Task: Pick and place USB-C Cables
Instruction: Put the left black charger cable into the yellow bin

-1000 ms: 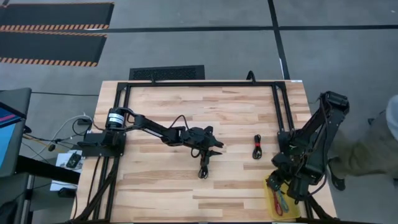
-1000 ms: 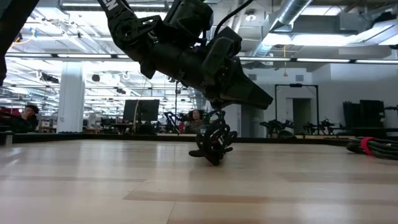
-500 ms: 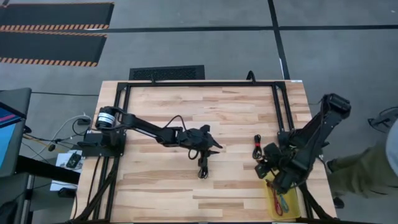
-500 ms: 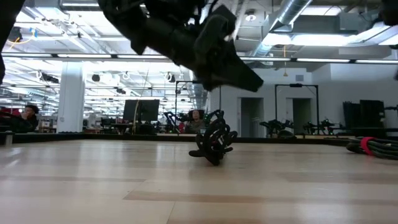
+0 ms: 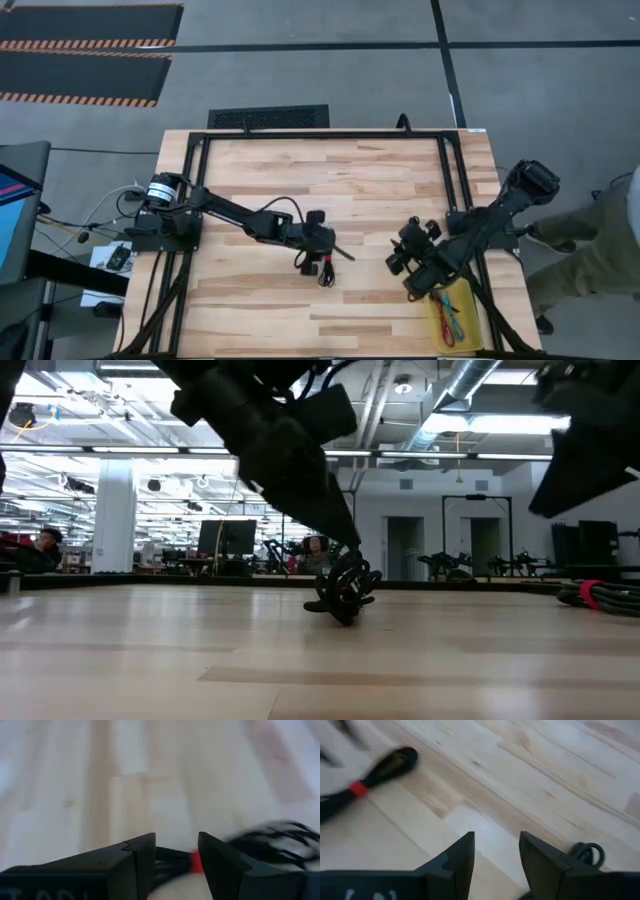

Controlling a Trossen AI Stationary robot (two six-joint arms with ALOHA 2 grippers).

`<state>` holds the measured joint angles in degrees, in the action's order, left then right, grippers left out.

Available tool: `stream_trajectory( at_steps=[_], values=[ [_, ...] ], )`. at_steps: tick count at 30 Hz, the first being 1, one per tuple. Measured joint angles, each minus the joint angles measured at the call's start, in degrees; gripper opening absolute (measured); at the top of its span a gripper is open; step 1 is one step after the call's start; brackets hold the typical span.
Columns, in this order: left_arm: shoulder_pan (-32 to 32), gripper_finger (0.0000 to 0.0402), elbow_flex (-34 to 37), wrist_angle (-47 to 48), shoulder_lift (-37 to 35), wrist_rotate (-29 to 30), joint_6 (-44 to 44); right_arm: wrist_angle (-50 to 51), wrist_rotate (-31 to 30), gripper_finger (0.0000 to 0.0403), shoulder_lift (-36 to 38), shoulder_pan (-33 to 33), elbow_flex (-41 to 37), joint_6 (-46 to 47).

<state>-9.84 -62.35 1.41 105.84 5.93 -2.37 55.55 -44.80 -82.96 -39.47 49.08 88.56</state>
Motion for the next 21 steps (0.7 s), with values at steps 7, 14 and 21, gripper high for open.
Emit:
stream_trajectory(
  at_steps=[7, 14, 21],
  values=[
    [-1.91, 0.0139, 0.0, 1.51, 0.0, -5.59, -23.13, -2.84, 6.22, 0.0171, -3.62, 3.0, 0.0, -5.19],
    [-1.23, 0.0139, 0.0, 3.17, 0.0, -4.36, -46.42, -4.2, 7.15, 0.0166, -2.21, 6.38, 0.0, -12.12],
    [1.02, 0.0139, -1.55, 3.99, 2.64, -5.98, -57.09, -5.34, 7.15, 0.0163, -0.94, 9.13, 0.0, -17.64]
  ],
)
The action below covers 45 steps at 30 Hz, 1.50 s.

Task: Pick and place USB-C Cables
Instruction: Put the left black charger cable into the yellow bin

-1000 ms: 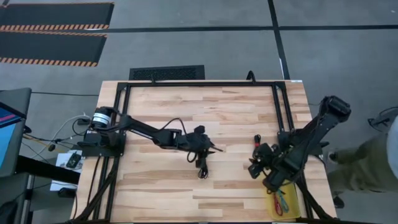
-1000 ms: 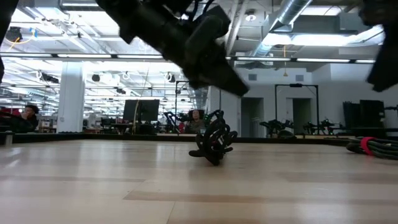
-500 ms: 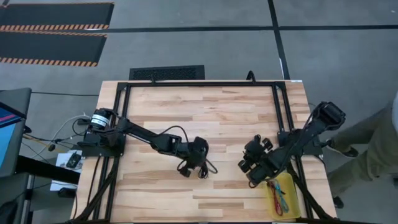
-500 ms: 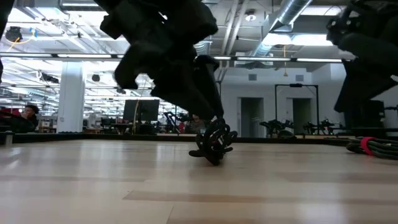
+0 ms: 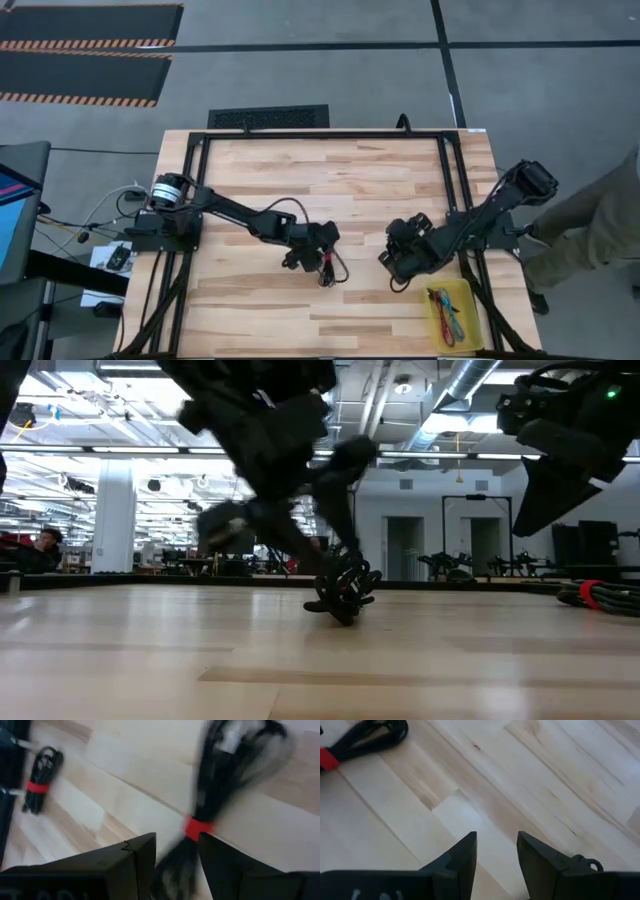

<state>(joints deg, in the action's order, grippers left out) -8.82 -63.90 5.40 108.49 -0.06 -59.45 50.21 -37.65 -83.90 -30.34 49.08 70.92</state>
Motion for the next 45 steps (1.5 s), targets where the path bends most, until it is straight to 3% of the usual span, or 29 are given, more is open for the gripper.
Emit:
stream_trajectory(
  at_steps=[12, 17, 28, 33, 39, 45],
  values=[
    [2.91, 0.0139, -13.69, 19.93, 7.09, -7.03, -2.45, -0.1, 0.03, 0.0163, 0.37, 5.73, 0.04, -9.57],
    [3.66, 0.0139, -16.94, 20.31, 10.0, -8.26, -3.86, -0.01, 0.13, 0.0163, 0.17, 7.28, -0.09, -9.92],
    [4.15, 0.0139, -17.26, 19.76, 12.3, -9.1, -3.89, -0.67, 0.27, 0.0163, 0.24, 5.26, -0.42, -9.53],
    [4.36, 0.0108, -17.22, 19.35, 12.46, -8.76, -0.82, -1.58, 0.27, 0.0163, 0.24, 5.35, -0.42, -9.64],
    [4.72, 0.0018, -17.06, 16.66, 12.52, -8.82, 8.78, -2.32, 0.29, 0.0163, 0.24, 5.03, -0.42, -9.51],
    [3.95, 0.0019, -16.98, 14.88, 12.3, -3.32, 20.97, -2.01, 0.13, 0.0163, 0.24, 4.13, 0.41, -10.88]
  ],
)
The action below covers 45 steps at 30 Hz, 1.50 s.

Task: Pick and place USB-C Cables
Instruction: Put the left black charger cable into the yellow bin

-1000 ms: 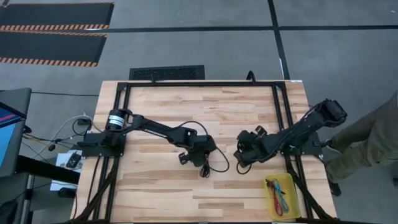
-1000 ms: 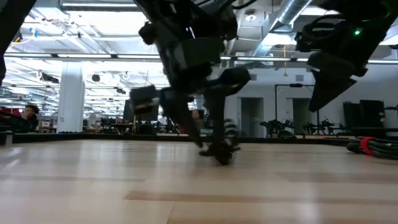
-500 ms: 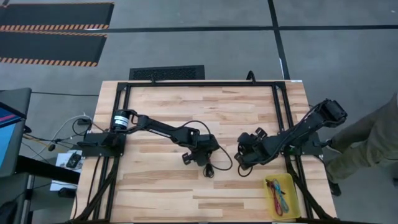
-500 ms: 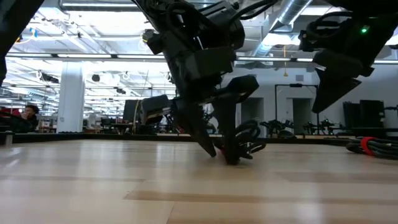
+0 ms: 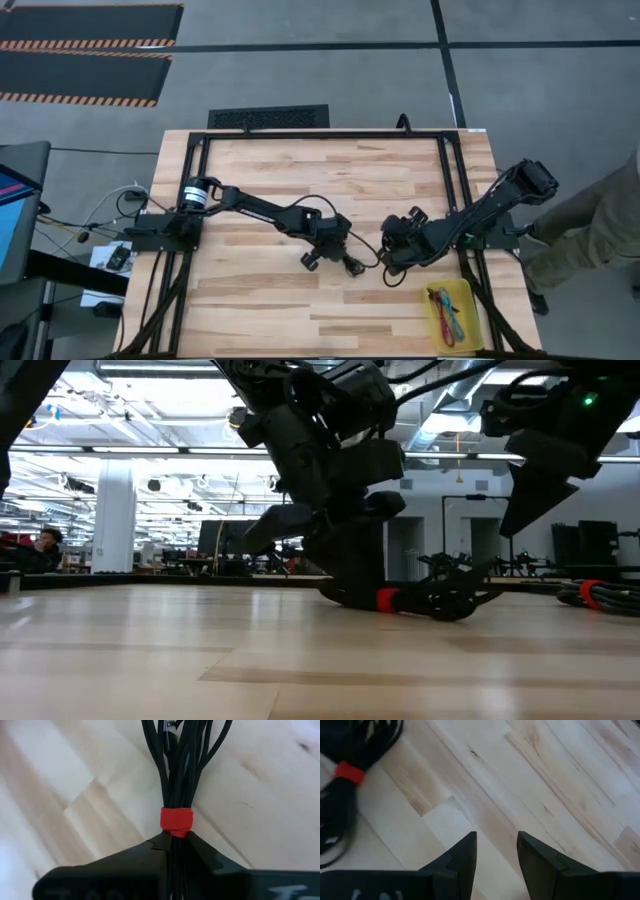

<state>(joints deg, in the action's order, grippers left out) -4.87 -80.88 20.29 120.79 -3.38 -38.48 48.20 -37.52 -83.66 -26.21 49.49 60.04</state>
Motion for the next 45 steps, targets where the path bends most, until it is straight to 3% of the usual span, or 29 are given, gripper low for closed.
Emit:
stream_trajectory(
  at_steps=[8, 12, 21, 28, 33, 38, 45],
  values=[
    [-1.58, 0.0004, 0.4, 0.33, -3.36, 2.3, 13.88, 0.26, -3.6, 0.0163, 0.0, -0.1, 1.47, -4.43],
    [-2.41, 0.0002, 3.4, -3.99, -5.12, 2.75, 18.07, 0.45, -3.74, 0.0163, 0.0, -0.05, 1.46, -4.36],
    [-3.98, 0.0001, 18.4, -27.07, -10.86, 6.47, 26.52, -12.95, -3.01, 0.0163, 0.0, 0.47, -0.37, -10.5],
    [-5.7, 0.0, 34.04, -59.58, -16.27, 8.89, 33.41, -21.02, -1.18, 0.0163, 0.0, 0.47, -0.37, -16.49],
    [-6.8, 0.0, 41.09, -78.69, -16.3, 9.05, 35.75, -25.6, 0.39, 0.0163, 0.0, 0.44, -0.37, -18.72],
    [-7.85, 0.0, 43.71, -86.53, -16.3, 8.42, 36.99, -31.5, 2.0, 0.0163, 0.0, -0.63, -0.37, -21.22],
    [-9.38, 0.0, 43.55, -89.71, -16.34, 6.38, 35.13, -40.68, 3.37, 0.0163, 0.0, -2.7, -0.37, -29.51]
  ],
)
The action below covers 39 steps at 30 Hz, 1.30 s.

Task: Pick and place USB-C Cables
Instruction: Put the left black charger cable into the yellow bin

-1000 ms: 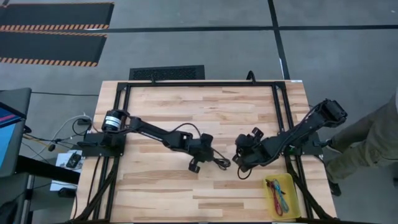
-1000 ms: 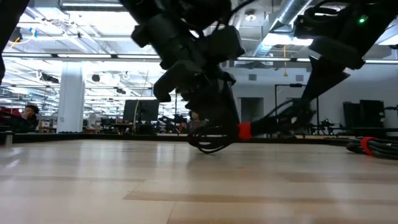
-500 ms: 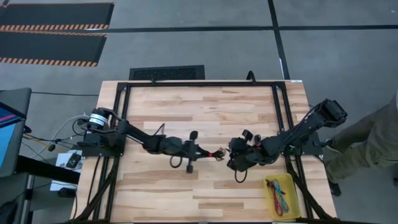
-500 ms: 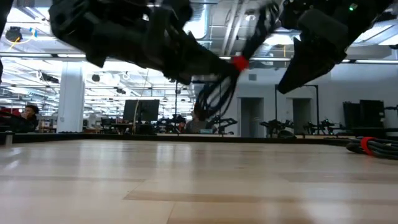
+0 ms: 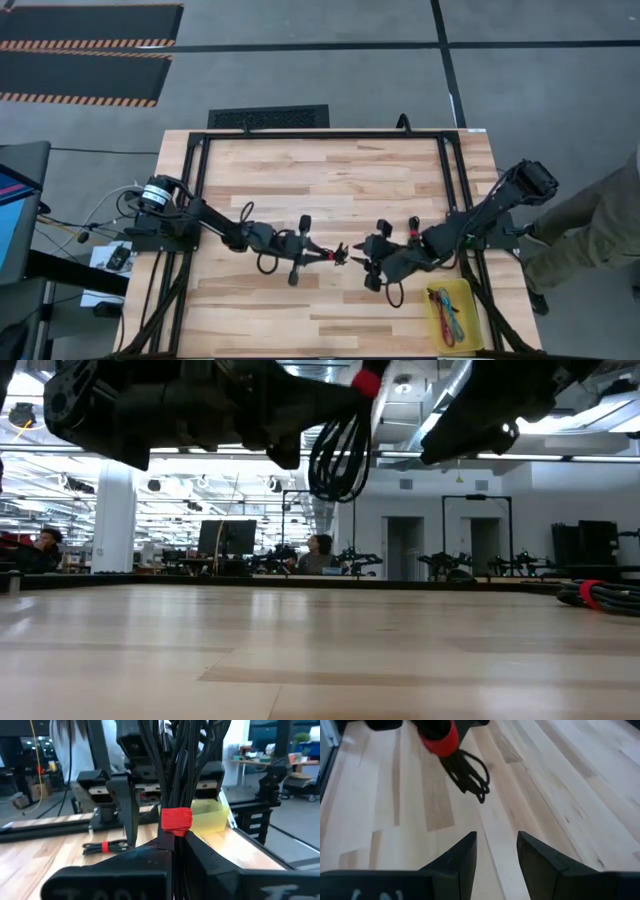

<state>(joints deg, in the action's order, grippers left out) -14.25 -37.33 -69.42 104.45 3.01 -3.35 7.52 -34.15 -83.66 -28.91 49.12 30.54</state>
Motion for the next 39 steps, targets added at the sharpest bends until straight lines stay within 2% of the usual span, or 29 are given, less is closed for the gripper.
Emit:
stream_trajectory(
  at_steps=[9, 15, 19, 26, 30, 39],
  values=[
    [-0.32, 0.0, -0.01, -1.18, 0.0, 0.1, -0.44, 0.06, -0.14, 0.0163, 0.0, 2.55, 0.0, -1.2],
    [-0.23, 0.0, -0.01, -1.14, 0.0, 2.27, -0.66, 2.21, -0.26, 0.0163, 0.0, 5.51, 0.0, 4.3],
    [-0.23, 0.0, -0.01, -0.95, 0.0, 2.34, -0.33, 1.0, -0.31, 0.0163, 0.0, 5.09, 0.0, 1.44],
    [-0.71, 0.0, -0.01, -0.84, 0.0, 2.25, 0.02, -6.82, 0.01, 0.0167, 0.0, 2.77, 0.0, -5.12],
    [-0.71, 0.0, -0.01, -0.82, 0.0, 2.21, 0.67, -9.31, 1.34, 0.0183, 0.0, 2.21, 0.0, -7.19],
    [-0.69, 0.0, -0.04, -0.48, 0.01, 2.21, 0.78, -13.23, 1.33, 0.0251, 0.0, 2.13, 0.0, -11.14]
  ],
)
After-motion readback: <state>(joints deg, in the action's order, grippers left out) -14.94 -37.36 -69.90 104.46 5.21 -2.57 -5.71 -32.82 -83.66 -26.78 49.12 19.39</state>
